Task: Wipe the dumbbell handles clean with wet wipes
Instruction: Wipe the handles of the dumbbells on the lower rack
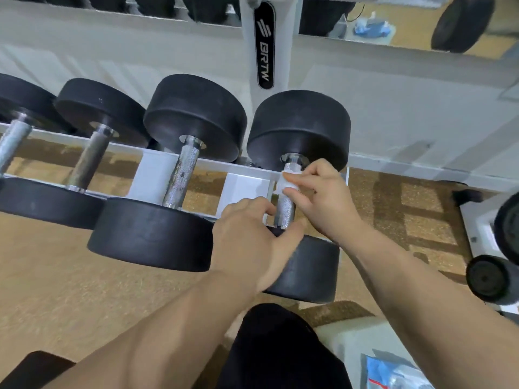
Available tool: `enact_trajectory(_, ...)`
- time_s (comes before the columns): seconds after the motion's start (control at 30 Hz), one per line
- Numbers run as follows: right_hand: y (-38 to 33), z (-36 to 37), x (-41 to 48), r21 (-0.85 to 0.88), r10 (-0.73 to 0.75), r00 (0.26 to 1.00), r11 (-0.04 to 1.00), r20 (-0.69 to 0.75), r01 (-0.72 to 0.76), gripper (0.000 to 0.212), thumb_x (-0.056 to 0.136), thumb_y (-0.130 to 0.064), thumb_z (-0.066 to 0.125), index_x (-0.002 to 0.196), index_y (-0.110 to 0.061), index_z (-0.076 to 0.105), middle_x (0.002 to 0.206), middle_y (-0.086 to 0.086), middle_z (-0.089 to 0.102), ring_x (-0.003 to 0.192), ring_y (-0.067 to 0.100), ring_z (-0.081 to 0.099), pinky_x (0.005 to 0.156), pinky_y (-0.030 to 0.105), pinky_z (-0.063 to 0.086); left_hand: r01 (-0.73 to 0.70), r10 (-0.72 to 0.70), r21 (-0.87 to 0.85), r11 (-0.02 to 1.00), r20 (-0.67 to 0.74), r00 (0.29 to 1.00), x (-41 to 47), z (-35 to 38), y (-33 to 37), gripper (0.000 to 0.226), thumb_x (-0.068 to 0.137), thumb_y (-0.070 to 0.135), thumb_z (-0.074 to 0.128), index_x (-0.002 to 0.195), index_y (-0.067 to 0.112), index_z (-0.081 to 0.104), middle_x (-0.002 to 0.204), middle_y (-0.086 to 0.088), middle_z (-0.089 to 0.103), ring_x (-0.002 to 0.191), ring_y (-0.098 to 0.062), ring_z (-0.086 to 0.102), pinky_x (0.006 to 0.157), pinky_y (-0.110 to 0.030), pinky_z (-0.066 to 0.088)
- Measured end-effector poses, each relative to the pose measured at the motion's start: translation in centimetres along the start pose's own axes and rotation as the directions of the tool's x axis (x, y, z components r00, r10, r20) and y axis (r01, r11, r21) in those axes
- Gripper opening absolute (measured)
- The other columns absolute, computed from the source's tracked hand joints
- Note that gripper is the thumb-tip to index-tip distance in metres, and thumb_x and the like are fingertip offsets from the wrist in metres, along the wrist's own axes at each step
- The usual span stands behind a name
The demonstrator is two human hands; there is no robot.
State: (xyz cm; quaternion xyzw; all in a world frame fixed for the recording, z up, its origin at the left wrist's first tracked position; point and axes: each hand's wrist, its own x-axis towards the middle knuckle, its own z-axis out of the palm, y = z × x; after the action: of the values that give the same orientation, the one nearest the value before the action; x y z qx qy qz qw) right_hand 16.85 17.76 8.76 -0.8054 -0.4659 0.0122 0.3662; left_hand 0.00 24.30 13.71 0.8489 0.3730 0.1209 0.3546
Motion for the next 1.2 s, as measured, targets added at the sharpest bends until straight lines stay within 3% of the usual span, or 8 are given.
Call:
enact_trajectory(0.2,-1.9,-0.7,2.2,-0.223,0.02,0.995,0.975,0.098,0.002,0.02,0.091,-0.017,0.07,0.11,-0.015,0.076,0.097,0.003,0.057,0.085,0.014,0.054,0.078,0.025,0.045,-0.062,0.054,-0.103,0.993,-0.082,0.995,0.1,0.2,-1.0,0.048,0.072,0.071,0.044,0.088,0.03,0.063,0.088,0.012,0.062,0.094,-0.017,0.054,0.085,-0.039,0.048)
enact_trajectory(0.4,-3.9,-2.2,1.7,-0.241,-0.164,0.848,0.916,0.504,0.321,0.012,0.089,-0.018,0.068,0.096,-0.022,0.077,0.08,-0.019,0.043,0.078,0.011,0.05,0.06,0.02,0.039,-0.229,0.22,-0.171,0.958,-0.069,0.973,-0.9,-0.1,-2.5,0.033,0.082,0.054,0.047,0.089,0.026,0.064,0.09,0.012,0.062,0.092,-0.014,0.053,0.083,-0.035,0.046)
enact_trajectory(0.57,-4.1,-1.5,5.4,-0.537,0.028,0.922,0.819,0.387,0.201,0.022,0.099,-0.027,0.056,0.107,-0.022,0.075,0.098,0.001,0.062,0.088,0.024,0.064,0.072,0.036,0.051,-0.386,0.388,-0.113,0.915,-0.008,0.922,-0.9,-0.3,-4.1,0.033,0.092,0.052,0.046,0.096,0.027,0.066,0.095,0.013,0.063,0.094,-0.014,0.055,0.088,-0.038,0.046)
enact_trajectory(0.67,-5.1,-1.3,4.1,-0.497,0.062,0.928,0.857,0.367,0.139,0.019,0.095,-0.024,0.06,0.103,-0.021,0.077,0.099,0.001,0.071,0.09,0.024,0.066,0.077,0.037,0.053,-0.404,0.401,-0.159,0.901,-0.05,0.915,-0.9,-0.2,-4.5,0.036,0.092,0.051,0.05,0.107,0.026,0.071,0.103,0.011,0.068,0.098,-0.017,0.059,0.09,-0.041,0.048)
enact_trajectory(0.83,-7.8,-2.6,2.9,-0.384,0.226,0.668,0.918,0.709,0.096,0.022,0.085,-0.013,0.063,0.086,-0.032,0.075,0.072,-0.02,0.062,0.071,0.0,0.056,0.066,0.022,0.045,-0.383,0.383,-0.207,0.9,-0.042,0.923,-1.1,-0.4,-4.5,0.046,0.091,0.053,0.05,0.124,0.029,0.07,0.12,0.012,0.069,0.111,-0.014,0.059,0.1,-0.039,0.046)
enact_trajectory(0.93,-6.9,-1.8,4.7,-0.501,0.193,0.779,0.847,0.597,0.175,0.018,0.093,-0.028,0.06,0.099,-0.033,0.076,0.091,-0.011,0.073,0.086,0.012,0.065,0.072,0.029,0.051,-0.376,0.378,-0.191,0.907,-0.024,0.925,-1.1,-0.7,-4.4,0.046,0.091,0.055,0.049,0.123,0.029,0.071,0.114,0.012,0.069,0.107,-0.014,0.058,0.098,-0.037,0.046)
enact_trajectory(1.03,-5.3,-1.6,5.6,-0.54,0.172,0.906,0.839,0.387,0.072,0.022,0.099,-0.031,0.058,0.112,-0.03,0.075,0.111,-0.002,0.071,0.102,0.018,0.064,0.087,0.036,0.052,-0.348,0.356,-0.177,0.921,0.017,0.934,-1.1,-0.7,-4.5,0.049,0.091,0.058,0.047,0.124,0.031,0.07,0.112,0.013,0.067,0.108,-0.013,0.056,0.1,-0.035,0.045)
enact_trajectory(1.2,-5.7,-3.0,1.6,-0.32,0.169,0.814,0.947,0.556,0.022,0.018,0.094,-0.022,0.066,0.106,-0.025,0.078,0.107,-0.011,0.074,0.096,0.001,0.064,0.087,0.023,0.049,-0.382,0.389,-0.17,0.908,0.005,0.921,-0.9,-0.7,-4.6,0.043,0.089,0.053,0.053,0.12,0.03,0.071,0.111,0.011,0.069,0.105,-0.014,0.059,0.097,-0.039,0.047)
